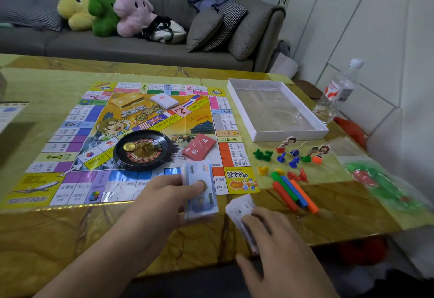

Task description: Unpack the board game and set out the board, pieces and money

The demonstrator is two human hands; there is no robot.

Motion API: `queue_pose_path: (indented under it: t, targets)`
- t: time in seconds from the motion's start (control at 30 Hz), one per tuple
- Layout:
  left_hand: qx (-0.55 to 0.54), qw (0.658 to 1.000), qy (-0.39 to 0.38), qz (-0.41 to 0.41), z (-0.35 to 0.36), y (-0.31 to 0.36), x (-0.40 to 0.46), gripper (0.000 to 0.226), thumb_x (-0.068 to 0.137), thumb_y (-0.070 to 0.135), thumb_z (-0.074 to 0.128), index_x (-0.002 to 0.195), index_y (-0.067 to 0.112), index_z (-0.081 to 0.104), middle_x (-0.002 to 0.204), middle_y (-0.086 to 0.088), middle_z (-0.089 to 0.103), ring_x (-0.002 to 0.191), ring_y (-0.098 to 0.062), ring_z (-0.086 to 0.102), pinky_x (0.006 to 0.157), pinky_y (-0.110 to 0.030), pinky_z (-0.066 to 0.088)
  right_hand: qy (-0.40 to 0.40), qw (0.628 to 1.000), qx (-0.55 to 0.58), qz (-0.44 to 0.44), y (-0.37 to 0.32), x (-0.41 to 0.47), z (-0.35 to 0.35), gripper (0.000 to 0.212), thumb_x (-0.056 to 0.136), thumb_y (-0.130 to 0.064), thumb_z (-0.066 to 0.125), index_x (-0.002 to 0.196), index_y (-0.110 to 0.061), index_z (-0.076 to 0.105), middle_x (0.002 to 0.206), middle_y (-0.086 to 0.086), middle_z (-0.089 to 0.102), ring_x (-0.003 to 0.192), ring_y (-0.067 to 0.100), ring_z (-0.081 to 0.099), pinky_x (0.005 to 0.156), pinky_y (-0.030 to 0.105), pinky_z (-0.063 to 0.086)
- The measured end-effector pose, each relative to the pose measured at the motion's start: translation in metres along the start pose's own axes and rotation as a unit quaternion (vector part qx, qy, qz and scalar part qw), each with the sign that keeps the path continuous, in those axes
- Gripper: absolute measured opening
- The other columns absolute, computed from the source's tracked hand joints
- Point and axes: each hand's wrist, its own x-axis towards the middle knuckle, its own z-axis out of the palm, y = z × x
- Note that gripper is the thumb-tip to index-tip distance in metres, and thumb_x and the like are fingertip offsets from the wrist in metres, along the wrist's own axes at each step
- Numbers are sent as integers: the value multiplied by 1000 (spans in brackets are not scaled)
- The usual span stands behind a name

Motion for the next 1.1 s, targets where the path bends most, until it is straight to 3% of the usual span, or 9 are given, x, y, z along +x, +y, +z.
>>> queue_pose_path:
  t: [0.07, 0.13, 0.23, 0.47, 0.67, 0.77, 0.9, 1.03, 1.1]
  targets:
    - [-21, 1000, -5, -8, 1, 0, -1, 25, 95, 6, 66, 118, -3, 66, 103, -18, 79, 95, -32, 78, 75, -44, 64, -4, 998, -35, -52, 1, -4, 6, 81, 50, -75, 70, 117, -31, 55, 122, -7, 62, 100, 14, 67, 62, 25, 60]
    - [-55, 998, -3, -22, 0, 0, -2, 31, 93, 4, 68, 122, -5, 61, 104, -21, 78, 95, -34, 78, 70, -43, 66, 39, 994, -51, -89, -1, -5, 15, 83, 43, -52, 89, 113, -23, 57, 114, 0, 69, 90, 19, 70, 57, 27, 59]
    - [-88, 996, -1, -34, 0, 0, -2, 38, 91, 1, 69, 125, -7, 56, 103, -24, 78, 93, -35, 78, 66, -44, 66, 171, 974, -52, -137, -5, -4, 23, 24, 78, -16, 61, 99, -17, 72, 99, 2, 73, 74, 24, 69, 53, 26, 55]
    - [-116, 992, -20, -42, -4, 3, -3, 33, 92, 1, 66, 123, -7, 56, 103, -24, 78, 89, -35, 78, 65, -44, 66, 208, 964, -2, -168, 4, -7, 12, 26, 79, -8, 56, 92, -23, 73, 93, -11, 70, 78, 16, 63, 49, 28, 52]
    - [-171, 981, -41, -76, -7, 3, -1, 52, 77, 3, 68, 126, -4, 52, 97, -23, 78, 79, -33, 79, 58, -42, 65, 299, 950, 32, -87, 12, 12, -16, 33, 97, -16, 52, 113, -14, 81, 103, -3, 80, 90, 11, 74, 80, 23, 59]
    - [-183, 976, -88, -82, -3, 1, -5, 55, 70, 5, 67, 123, -5, 56, 101, -25, 77, 91, -40, 78, 67, -51, 65, 352, 933, 1, -70, 11, 23, -26, 33, 103, -12, 50, 113, -8, 81, 108, 2, 81, 92, 15, 78, 84, 21, 56]
    - [-182, 969, -137, -96, 10, -8, -8, 56, 66, 2, 70, 119, -12, 64, 96, -25, 75, 80, -39, 75, 71, -53, 65, 357, 925, -24, -125, -4, 28, -22, 43, 108, -12, 40, 112, -7, 82, 112, 6, 80, 96, 19, 78, 87, 27, 59]
    - [-203, 966, -144, -67, 14, -14, -5, 54, 71, 3, 74, 121, -12, 65, 119, -33, 70, 113, -49, 68, 92, -55, 57, 327, 932, -10, -154, -12, 32, -8, 33, 108, -19, 51, 117, -8, 81, 117, 9, 78, 101, 24, 77, 76, 38, 65]
    - [-207, 970, -123, -42, 12, -14, -4, 48, 77, 11, 67, 119, -13, 66, 117, -34, 70, 109, -47, 69, 97, -55, 54, 315, 937, -2, -153, -14, 33, -5, 36, 109, -19, 47, 119, -8, 80, 119, 8, 78, 103, 25, 76, 77, 38, 64]
